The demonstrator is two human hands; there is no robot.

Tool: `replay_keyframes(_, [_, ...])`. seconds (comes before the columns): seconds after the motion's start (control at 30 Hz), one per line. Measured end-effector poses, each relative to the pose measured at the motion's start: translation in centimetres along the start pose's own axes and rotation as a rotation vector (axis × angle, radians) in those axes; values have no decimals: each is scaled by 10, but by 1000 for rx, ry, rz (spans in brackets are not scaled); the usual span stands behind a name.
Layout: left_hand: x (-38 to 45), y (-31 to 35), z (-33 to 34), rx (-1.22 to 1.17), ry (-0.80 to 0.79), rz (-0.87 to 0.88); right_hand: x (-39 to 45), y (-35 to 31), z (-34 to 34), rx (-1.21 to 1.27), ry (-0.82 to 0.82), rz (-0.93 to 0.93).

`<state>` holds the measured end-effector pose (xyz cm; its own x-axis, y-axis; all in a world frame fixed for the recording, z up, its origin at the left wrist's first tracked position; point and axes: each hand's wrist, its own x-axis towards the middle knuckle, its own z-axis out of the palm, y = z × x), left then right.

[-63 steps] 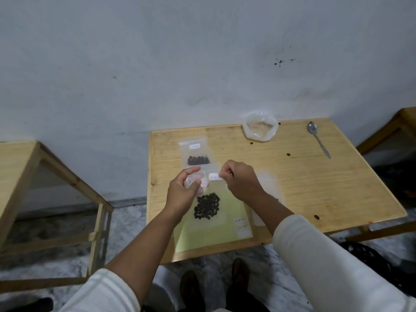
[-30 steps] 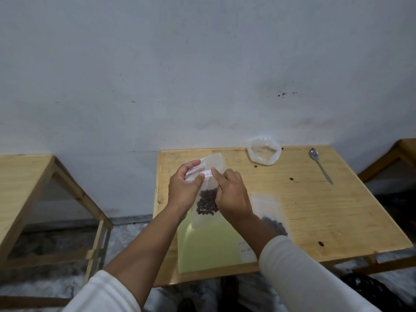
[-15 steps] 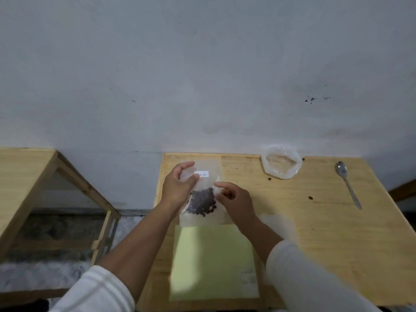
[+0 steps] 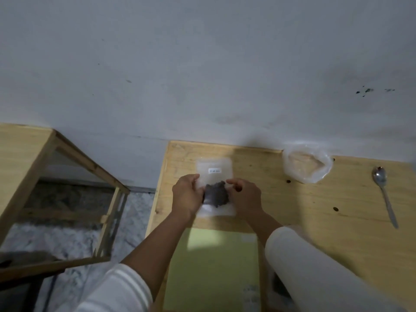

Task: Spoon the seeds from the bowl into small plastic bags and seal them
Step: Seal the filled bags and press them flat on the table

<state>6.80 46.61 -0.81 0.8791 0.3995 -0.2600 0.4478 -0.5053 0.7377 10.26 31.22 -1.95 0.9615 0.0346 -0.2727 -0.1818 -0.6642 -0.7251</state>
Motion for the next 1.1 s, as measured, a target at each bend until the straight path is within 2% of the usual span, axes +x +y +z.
replay_keyframes(0.1, [0, -4, 3, 169, -29, 73, 4, 4, 8, -110, 50, -118])
replay_keyframes(0.2, [-1, -5, 4, 228, -58, 77, 1, 6, 15, -255, 115, -263])
replay_keyframes(0.3, [-4, -2, 4, 286, -97, 115, -6, 11, 21, -477, 79, -441])
replay_keyframes(0.43, [-7, -1, 1, 371, -181, 149, -17, 11, 16, -598, 22, -467])
replay_keyframes(0.5, [-8, 0, 1, 379, -181, 190, -26, 9, 11, -622, 47, -465])
replay_keyframes(0.63, [-27, 15, 1, 368, -178, 326, -52, 18, -10, -700, 103, -389])
replay_keyframes(0.77, [-62, 21, 20, 326, -262, 462, -86, 48, -37, -623, 226, -147])
replay_keyframes(0.9, [-100, 24, 55, 329, -444, 491, -128, 83, -62, -474, 317, 164])
replay_keyframes(1.1, [-136, 28, 90, 291, -594, 433, -156, 115, -77, -283, 245, 339])
